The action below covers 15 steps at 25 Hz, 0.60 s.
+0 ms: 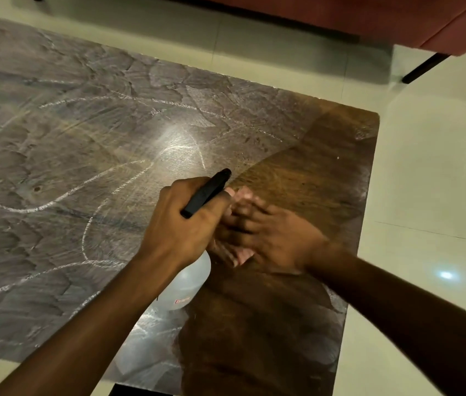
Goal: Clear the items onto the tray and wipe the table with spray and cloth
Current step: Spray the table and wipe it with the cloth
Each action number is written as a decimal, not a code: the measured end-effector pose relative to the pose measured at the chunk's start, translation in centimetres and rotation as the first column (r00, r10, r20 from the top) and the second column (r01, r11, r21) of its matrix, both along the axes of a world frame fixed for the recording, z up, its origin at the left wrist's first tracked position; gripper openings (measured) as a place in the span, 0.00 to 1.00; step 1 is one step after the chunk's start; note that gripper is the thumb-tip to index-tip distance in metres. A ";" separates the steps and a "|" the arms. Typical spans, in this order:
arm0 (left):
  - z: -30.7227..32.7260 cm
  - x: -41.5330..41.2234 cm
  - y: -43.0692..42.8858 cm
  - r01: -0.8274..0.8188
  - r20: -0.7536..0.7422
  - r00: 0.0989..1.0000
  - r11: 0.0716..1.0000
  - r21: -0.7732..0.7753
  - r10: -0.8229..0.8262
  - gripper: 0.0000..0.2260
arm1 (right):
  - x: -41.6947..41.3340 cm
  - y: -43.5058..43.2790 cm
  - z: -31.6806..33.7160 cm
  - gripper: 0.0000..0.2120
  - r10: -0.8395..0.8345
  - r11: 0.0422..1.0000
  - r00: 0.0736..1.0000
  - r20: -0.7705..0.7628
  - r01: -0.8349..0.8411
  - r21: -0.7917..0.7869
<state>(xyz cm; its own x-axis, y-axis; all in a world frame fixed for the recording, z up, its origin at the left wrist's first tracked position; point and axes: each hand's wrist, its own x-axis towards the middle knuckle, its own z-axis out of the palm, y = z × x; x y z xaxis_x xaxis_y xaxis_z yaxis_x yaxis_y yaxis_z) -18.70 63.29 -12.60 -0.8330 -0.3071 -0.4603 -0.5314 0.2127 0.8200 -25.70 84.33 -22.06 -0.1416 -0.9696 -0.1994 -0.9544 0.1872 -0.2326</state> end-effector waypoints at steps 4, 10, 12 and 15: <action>0.2 -0.7 -1.3 -0.016 -0.002 1.000 0.999 0.028 0.016 0.15 | -11.3 3.0 0.4 0.35 -0.670 0.734 0.733 -0.118 0.678 0.042; 0.2 -1.2 -2.2 -0.028 0.008 1.000 0.999 0.035 0.027 0.20 | -9.2 -2.8 0.7 0.34 -0.849 0.522 0.524 -0.060 0.851 0.056; 0.1 -1.9 -2.0 -0.042 0.001 0.999 0.999 0.030 0.042 0.18 | -4.8 -5.1 0.9 0.34 -0.538 0.840 0.843 0.011 0.535 0.095; 0.1 -2.7 -2.2 -0.081 -0.022 0.996 0.996 0.026 0.081 0.13 | -4.7 -5.2 0.9 0.34 -0.020 0.996 0.999 0.035 0.017 0.091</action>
<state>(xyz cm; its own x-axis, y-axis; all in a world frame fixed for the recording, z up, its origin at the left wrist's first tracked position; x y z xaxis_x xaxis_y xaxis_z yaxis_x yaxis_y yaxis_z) -21.41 61.13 -12.50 -0.8164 -0.3625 -0.4496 -0.5270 0.1493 0.8366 -30.35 79.08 -21.14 -0.1502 -0.9445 -0.2921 -0.9419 0.2265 -0.2481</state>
